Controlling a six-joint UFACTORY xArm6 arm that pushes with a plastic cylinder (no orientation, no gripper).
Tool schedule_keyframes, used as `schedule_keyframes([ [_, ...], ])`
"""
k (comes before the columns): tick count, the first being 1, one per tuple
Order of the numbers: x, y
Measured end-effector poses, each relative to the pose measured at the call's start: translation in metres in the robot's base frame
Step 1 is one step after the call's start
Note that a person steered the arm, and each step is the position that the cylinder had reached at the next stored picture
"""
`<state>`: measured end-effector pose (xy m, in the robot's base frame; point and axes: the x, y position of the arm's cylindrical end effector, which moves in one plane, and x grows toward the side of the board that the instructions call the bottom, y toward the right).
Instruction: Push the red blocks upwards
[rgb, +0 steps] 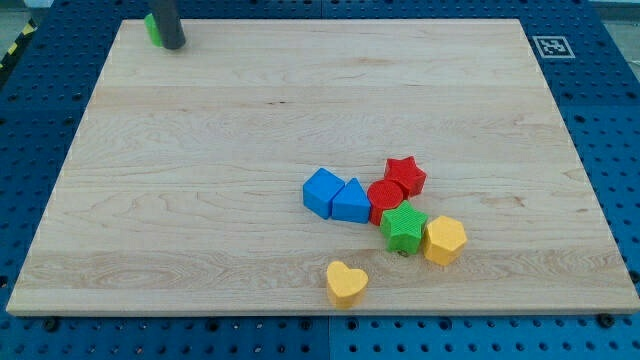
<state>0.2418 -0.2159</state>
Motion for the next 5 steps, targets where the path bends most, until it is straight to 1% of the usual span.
schedule_keyframes([
  [1, 0.014, 0.000],
  [3, 0.143, 0.011],
  [4, 0.218, 0.017],
  [5, 0.283, 0.041],
])
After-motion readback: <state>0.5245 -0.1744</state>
